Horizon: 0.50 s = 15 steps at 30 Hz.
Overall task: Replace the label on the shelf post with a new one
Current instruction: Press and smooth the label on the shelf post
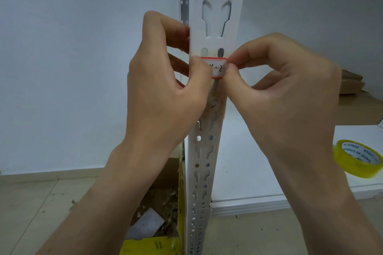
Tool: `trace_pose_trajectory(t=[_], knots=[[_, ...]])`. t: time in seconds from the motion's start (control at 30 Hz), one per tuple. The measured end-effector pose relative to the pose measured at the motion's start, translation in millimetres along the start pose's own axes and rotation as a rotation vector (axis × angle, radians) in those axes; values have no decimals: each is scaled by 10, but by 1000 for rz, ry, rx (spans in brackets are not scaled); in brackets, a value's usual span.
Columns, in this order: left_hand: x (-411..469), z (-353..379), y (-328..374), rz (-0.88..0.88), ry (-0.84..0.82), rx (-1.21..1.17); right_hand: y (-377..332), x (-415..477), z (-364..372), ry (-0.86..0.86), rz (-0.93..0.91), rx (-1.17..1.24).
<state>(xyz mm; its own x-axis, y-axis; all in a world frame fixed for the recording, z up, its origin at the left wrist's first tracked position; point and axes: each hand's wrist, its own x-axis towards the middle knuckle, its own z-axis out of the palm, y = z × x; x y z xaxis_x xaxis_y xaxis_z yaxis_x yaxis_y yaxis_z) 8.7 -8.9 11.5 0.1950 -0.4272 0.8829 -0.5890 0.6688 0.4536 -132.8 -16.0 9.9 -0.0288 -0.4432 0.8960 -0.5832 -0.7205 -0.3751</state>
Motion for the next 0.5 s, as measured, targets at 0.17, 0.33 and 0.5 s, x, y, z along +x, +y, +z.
trace_pose_trajectory(t=[0.17, 0.33, 0.5], knots=[[-4, 1, -19, 7, -17, -60, 10, -8, -1, 22, 7, 17], [-16, -16, -57, 16, -35, -71, -23, 3, -11, 23, 26, -9], [-27, -15, -47, -1, -36, -58, -61, 8, 0, 27, 80, -34]])
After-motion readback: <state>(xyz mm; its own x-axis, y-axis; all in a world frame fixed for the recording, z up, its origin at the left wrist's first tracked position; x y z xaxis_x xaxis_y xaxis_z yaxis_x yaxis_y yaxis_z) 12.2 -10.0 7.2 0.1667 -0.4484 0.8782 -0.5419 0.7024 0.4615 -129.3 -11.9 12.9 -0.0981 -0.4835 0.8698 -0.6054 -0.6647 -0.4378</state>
